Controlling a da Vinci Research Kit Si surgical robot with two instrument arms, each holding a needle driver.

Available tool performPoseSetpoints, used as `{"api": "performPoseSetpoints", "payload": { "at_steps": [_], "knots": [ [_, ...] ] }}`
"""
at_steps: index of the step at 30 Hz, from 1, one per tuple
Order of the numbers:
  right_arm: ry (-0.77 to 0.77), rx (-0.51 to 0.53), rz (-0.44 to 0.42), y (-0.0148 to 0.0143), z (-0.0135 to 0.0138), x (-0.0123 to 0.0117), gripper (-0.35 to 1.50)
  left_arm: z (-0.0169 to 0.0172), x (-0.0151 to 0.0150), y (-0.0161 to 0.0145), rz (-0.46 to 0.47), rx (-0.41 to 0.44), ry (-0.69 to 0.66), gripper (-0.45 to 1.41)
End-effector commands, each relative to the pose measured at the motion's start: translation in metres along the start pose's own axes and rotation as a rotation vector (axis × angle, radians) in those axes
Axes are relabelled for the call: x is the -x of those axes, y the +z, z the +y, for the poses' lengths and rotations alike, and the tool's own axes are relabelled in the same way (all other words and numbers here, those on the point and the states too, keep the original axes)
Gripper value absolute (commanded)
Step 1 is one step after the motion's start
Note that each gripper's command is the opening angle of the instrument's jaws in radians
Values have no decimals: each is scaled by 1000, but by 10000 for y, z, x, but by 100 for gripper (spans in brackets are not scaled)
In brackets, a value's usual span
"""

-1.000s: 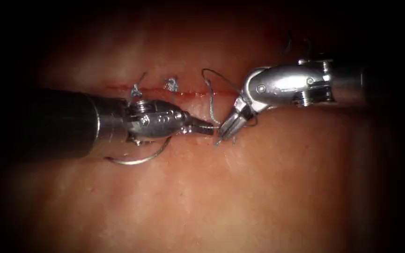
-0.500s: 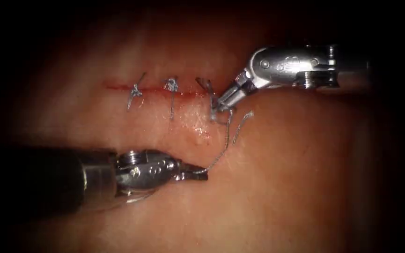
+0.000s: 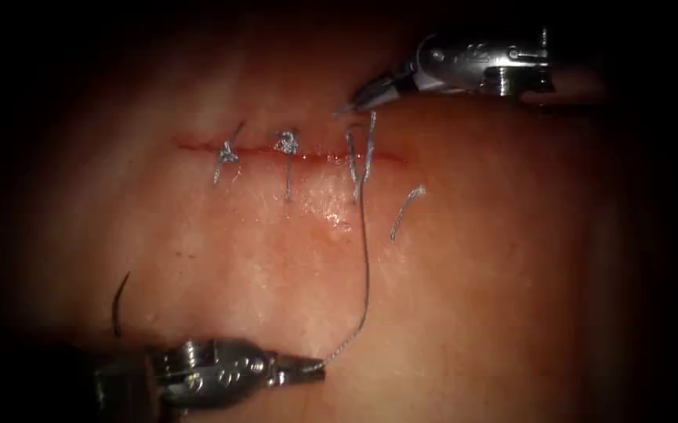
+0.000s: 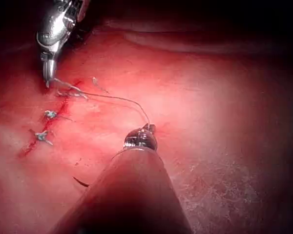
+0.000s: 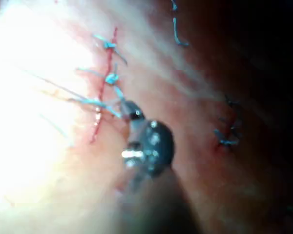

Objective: Wound Closure

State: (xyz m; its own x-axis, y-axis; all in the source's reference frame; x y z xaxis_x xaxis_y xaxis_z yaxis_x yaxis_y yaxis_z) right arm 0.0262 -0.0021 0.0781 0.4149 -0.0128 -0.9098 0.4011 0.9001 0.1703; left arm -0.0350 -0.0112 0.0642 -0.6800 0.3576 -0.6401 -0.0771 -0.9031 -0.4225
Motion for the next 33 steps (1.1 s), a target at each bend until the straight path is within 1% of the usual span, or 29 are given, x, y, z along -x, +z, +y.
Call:
{"api": "performPoseSetpoints", "payload": {
  "at_steps": [1, 5, 6, 7, 13, 17, 20, 22, 23, 24, 28, 30, 32, 33],
  "knots": [
    [-7, 15, 0, 5, 15, 2, -35, 3, 3, 9, 1, 4, -1, -45],
    [-21, 28, -3, 9, 17, 2, -35, 29, 15, 8, 1, 13, -7, -45],
    [-31, 38, -11, 11, 17, 0, -35, 44, 20, 5, 1, 17, -11, -45],
    [-31, 38, -11, 11, 17, 0, -35, 44, 20, 5, 1, 17, -11, -45],
    [-42, 77, 14, 17, 15, -5, -35, 76, 23, 4, 2, 30, -9, -45],
    [-43, 94, 3, 17, 16, -4, -35, 85, 22, 8, 2, 33, -11, -45],
    [-67, 126, -34, 18, 17, -1, -35, 94, 22, 14, 3, 42, -10, -45],
    [-124, 159, -83, 20, 20, 4, -35, 104, 22, 19, 4, 52, -4, -45],
    [-124, 159, -83, 20, 20, 4, -35, 104, 22, 19, 4, 52, -4, -45],
    [-154, 179, -114, 19, 20, 6, -35, 107, 21, 19, 4, 56, 0, -45],
    [-187, 203, -147, 20, 19, 6, -35, 109, 20, 19, 4, 60, -2, -45],
    [-209, 215, -174, 22, 17, 6, -35, 109, 19, 19, 5, 64, 1, -45],
    [-243, 237, -219, 27, 10, 6, -35, 110, 19, 18, 6, 71, 2, -45],
    [-243, 237, -219, 27, 10, 6, -35, 110, 19, 18, 6, 71, 2, -45]
  ]
}}
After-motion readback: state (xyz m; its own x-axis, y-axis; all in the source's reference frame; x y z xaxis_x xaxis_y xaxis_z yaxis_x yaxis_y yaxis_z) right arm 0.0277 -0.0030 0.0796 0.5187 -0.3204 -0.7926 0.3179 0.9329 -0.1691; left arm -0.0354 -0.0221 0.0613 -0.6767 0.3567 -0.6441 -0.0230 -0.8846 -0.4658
